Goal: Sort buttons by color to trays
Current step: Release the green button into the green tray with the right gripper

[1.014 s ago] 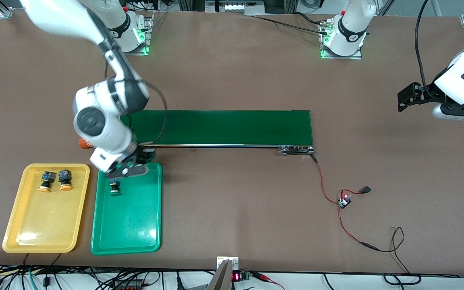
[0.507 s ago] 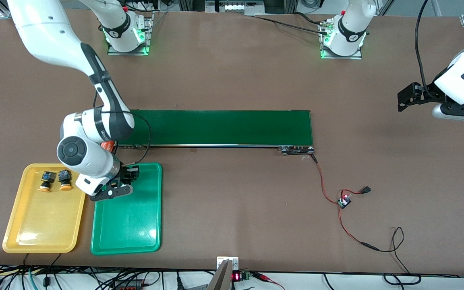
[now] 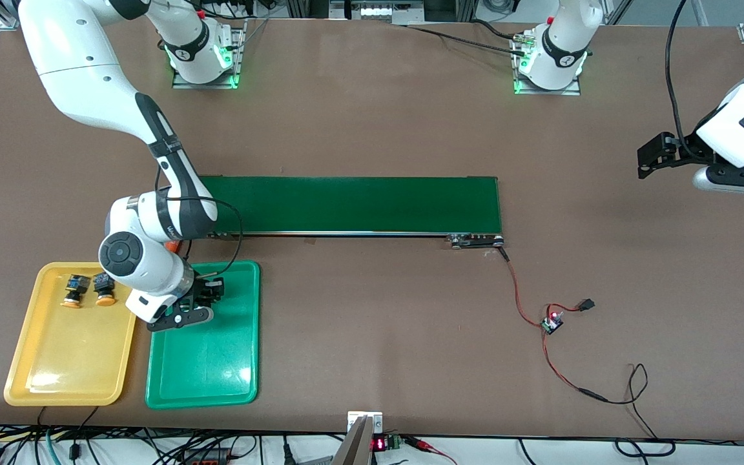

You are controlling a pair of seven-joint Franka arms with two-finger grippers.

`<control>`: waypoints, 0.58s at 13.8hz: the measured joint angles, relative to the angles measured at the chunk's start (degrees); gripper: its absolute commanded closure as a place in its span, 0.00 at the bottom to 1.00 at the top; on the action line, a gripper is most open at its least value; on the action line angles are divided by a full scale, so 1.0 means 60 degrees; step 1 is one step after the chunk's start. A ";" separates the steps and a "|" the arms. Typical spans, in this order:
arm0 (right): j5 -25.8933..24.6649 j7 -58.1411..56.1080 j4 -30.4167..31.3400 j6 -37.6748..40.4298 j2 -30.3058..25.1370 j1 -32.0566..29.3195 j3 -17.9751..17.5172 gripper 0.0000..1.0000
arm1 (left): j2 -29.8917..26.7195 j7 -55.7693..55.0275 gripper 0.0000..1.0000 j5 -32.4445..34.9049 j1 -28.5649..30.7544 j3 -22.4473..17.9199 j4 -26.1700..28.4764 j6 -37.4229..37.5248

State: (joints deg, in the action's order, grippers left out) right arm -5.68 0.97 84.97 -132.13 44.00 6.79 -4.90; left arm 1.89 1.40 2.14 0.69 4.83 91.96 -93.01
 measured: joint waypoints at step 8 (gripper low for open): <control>0.0815 0.0008 -0.0307 0.1086 -0.1214 -0.0249 0.0067 0.00 | 0.0000 0.0005 0.00 0.0000 0.0033 0.0016 -0.0006 0.0194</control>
State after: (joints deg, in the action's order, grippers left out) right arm -0.80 1.01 83.12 -125.62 36.72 5.30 -4.50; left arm 1.89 1.43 2.14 0.88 4.92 91.93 -91.85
